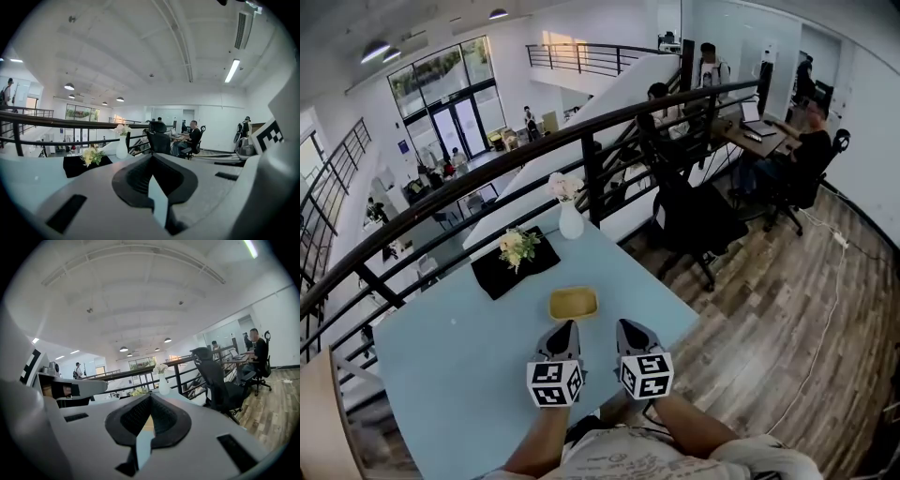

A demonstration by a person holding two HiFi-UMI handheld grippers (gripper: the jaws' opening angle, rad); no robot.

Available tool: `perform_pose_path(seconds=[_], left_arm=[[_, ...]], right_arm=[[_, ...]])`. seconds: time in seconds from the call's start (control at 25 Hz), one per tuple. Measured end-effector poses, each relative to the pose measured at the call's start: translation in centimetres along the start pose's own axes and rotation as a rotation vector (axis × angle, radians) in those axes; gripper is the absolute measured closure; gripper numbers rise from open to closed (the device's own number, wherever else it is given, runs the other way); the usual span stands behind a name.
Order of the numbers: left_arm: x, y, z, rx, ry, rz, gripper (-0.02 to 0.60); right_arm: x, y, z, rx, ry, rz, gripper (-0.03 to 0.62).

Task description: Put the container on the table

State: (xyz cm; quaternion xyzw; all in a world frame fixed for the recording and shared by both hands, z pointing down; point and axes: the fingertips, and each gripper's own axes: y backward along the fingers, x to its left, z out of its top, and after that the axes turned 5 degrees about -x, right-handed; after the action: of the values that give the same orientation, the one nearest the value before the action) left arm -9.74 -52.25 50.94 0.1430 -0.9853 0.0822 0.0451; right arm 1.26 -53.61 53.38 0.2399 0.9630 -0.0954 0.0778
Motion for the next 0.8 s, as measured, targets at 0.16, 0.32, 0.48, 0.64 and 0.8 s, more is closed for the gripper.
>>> perform_pose_path(seconds=[0.16, 0.32, 0.48, 0.64, 0.8], left_arm=[[-0.9, 0.8, 0.5, -0.017, -0.041, 0.004, 0.577], [-1.7, 1.2, 0.7, -0.023, -0.053, 0.003, 0.577], [-2.3, 1.9, 0.6, -0.024, -0.064, 0.001, 0.577], [-2.4, 2.5, 0.5, -0.027, -0.053, -0.001, 0.577], [-2.0, 2.6, -0.2, -0.022, -0.032, -0.002, 0.577]], right_arm=[[0.4, 1.2, 0.6, -0.021, 0.009, 0.018, 0.591], [0.5, 2.1, 1.2, -0.033, 0.017, 0.025, 0.591], [0.6, 2.9, 1.2, -0.034, 0.017, 0.023, 0.592], [0.9, 3.5, 1.2, -0.035, 0.019, 0.023, 0.592], [0.9, 3.4, 0.4, -0.03, 0.024, 0.02, 0.592]])
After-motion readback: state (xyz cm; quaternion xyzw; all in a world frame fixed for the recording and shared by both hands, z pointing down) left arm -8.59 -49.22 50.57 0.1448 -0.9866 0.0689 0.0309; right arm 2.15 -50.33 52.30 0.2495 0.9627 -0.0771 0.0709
